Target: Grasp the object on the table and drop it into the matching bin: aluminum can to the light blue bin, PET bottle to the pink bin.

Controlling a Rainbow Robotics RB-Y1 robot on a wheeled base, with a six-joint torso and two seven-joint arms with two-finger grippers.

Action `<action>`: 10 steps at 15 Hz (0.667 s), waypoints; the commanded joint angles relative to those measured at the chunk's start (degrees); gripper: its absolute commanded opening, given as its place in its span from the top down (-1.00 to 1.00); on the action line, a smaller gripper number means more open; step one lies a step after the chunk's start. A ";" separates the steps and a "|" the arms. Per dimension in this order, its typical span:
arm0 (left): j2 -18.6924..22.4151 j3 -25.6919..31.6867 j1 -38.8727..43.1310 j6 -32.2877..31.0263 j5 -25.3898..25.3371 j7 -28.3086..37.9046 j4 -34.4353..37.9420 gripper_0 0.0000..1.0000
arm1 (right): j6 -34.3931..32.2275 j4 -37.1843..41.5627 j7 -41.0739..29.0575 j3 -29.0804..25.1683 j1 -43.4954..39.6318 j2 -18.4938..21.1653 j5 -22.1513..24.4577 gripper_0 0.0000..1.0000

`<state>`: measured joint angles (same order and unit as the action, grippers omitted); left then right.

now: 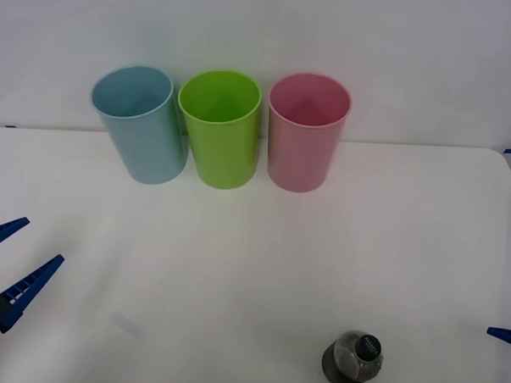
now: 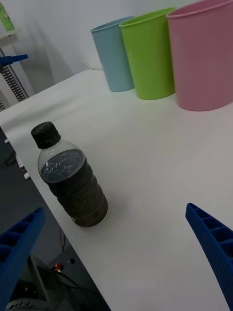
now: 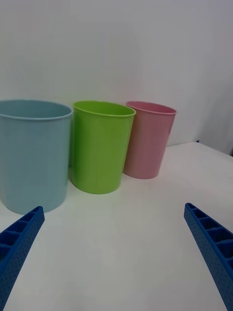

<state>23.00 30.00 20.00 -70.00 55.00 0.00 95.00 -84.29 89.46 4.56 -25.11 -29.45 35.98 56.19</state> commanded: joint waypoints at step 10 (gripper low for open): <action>0.00 0.00 0.00 0.00 0.00 0.00 0.00 -1.00 | -5.71 -6.23 9.15 4.63 5.02 0.32 5.33 -1.00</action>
<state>23.00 30.00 20.00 -70.00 55.00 0.00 95.00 -90.01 83.86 13.19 -21.03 -24.86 36.30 61.52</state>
